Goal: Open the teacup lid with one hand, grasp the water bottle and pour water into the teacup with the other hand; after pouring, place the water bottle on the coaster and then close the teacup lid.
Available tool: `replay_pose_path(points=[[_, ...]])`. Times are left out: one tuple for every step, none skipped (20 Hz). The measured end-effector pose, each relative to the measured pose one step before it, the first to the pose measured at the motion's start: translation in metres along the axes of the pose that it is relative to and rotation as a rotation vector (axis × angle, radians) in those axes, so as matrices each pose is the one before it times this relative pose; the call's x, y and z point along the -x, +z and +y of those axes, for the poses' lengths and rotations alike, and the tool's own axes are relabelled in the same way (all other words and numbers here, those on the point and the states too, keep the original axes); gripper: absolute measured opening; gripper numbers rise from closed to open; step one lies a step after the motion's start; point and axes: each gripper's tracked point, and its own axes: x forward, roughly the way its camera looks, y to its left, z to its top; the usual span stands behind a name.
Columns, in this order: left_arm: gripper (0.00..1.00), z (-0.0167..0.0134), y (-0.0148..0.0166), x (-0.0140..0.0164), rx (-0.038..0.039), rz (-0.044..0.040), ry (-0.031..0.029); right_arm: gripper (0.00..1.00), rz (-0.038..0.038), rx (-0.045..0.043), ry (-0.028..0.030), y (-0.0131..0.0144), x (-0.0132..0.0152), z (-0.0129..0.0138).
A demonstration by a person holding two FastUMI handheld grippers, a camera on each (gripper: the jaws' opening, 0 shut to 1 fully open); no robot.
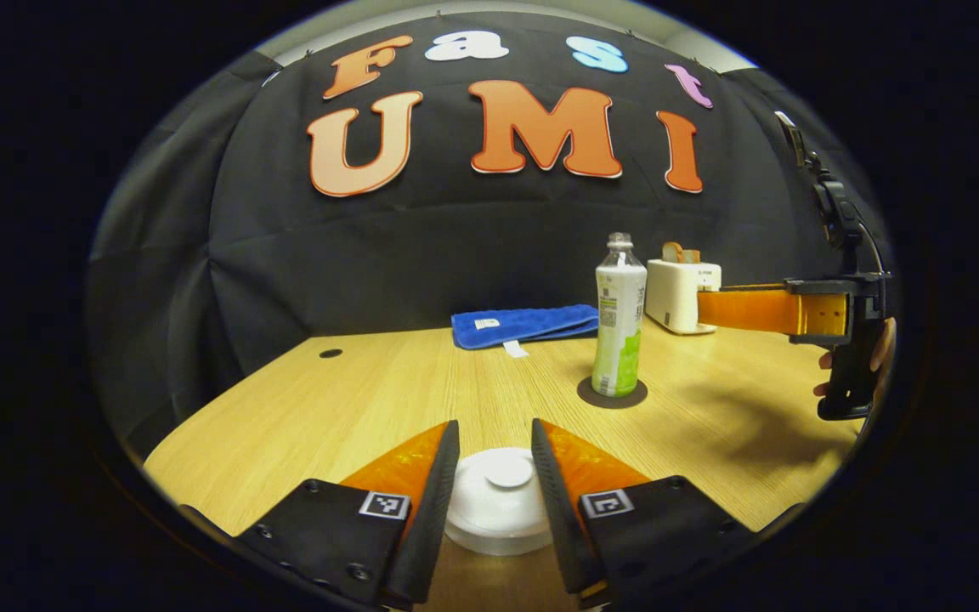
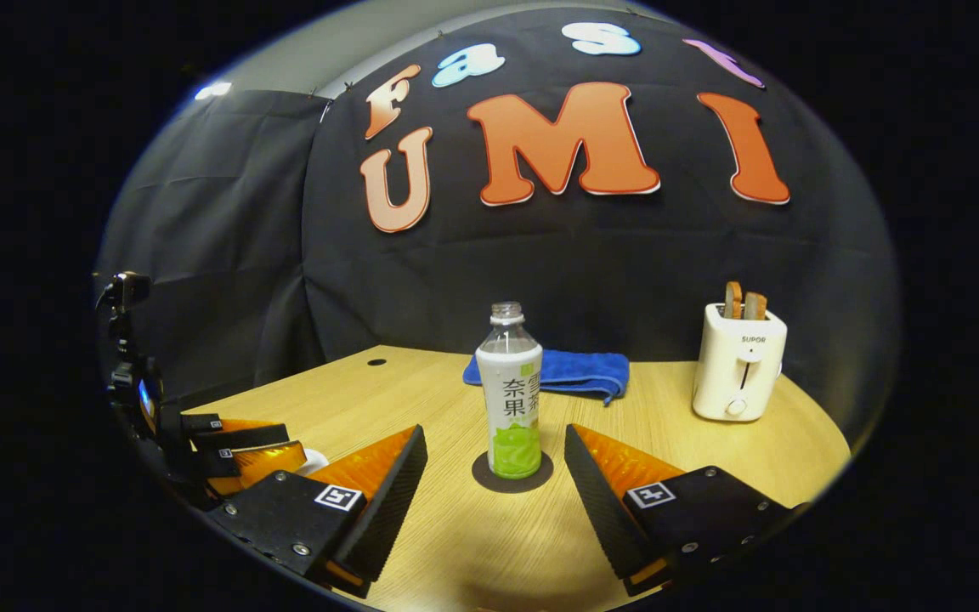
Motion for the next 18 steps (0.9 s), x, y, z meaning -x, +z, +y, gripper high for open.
replay_pose_path(points=[[0.63,0.00460,0.01027,0.00053,0.00573,-0.02304,0.01594,0.97,-0.01767,0.00192,-0.00714,0.00698,0.00449,-0.00060],[0.71,0.00438,0.01184,0.00202,0.00643,-0.02501,0.01553,0.97,-0.01980,0.00717,-0.00986,0.00670,0.00443,-0.00209],[0.72,0.00375,0.01325,0.00099,0.00983,-0.02450,0.01298,0.97,-0.02206,0.00979,-0.01485,0.00894,0.00549,-0.00292],[0.80,0.00248,0.01332,0.00150,0.01566,-0.02316,0.00844,0.98,-0.01701,0.00672,-0.01408,0.00801,0.00484,-0.00345],[0.84,0.00225,0.01390,0.00061,0.01829,-0.01881,0.00397,0.97,-0.01548,0.00202,-0.01032,0.00900,0.00539,-0.00157],[0.91,0.00080,0.01250,0.00148,0.01322,-0.01804,0.00179,0.97,-0.01829,0.00065,-0.00851,0.00982,0.00445,-0.00235],[0.94,-0.00123,0.01465,0.00143,0.00903,-0.01911,-0.00224,0.97,-0.02139,-0.00009,-0.00681,0.01092,0.00529,-0.00136],[0.96,0.00251,0.01487,0.00156,0.00800,-0.02338,0.00553,0.97,-0.01947,0.00320,-0.01033,0.00969,0.00429,-0.00256],[0.96,0.00258,0.01307,0.00041,0.00221,-0.01797,0.01068,0.97,-0.02500,0.00706,-0.00841,0.01054,0.00428,-0.00177],[0.97,0.00572,0.00822,0.00090,-0.00198,-0.00600,0.02695,0.97,-0.01566,0.01237,-0.01788,0.00843,0.00225,-0.00395],[0.95,0.00134,0.00793,-0.00010,0.00412,-0.00696,0.00496,0.97,-0.00433,0.01364,-0.02168,0.00412,0.00315,-0.00522],[0.95,-0.00325,0.00838,-0.00054,0.01146,-0.00950,-0.00142,0.97,0.00363,0.01518,-0.02096,0.00224,0.00256,-0.00432],[0.95,-0.00111,0.00917,0.00054,0.01169,-0.01152,-0.00351,0.97,-0.00602,0.01071,-0.01666,0.00443,0.00292,-0.00294],[0.95,-0.00182,0.00755,-0.00018,0.00644,-0.01101,-0.00287,0.97,-0.01118,0.00758,-0.01199,0.00536,0.00220,-0.00230],[0.97,-0.00168,0.00667,0.00076,-0.00323,-0.00924,-0.00361,0.97,-0.00980,0.00629,-0.01087,0.00547,0.00173,-0.00082],[0.97,-0.00301,0.00659,-0.00040,-0.00585,-0.01196,-0.00276,0.97,-0.01118,0.00416,-0.00832,0.00525,0.00243,-0.00070],[0.95,-0.00180,0.00629,0.00078,-0.00698,-0.00899,-0.00143,0.97,-0.01011,0.00508,-0.00151,0.00436,0.00263,0.00085],[0.97,-0.00614,0.00661,0.00170,-0.00014,-0.01621,-0.00838,0.97,-0.01462,0.00197,0.01128,0.00547,0.00248,0.00351]])
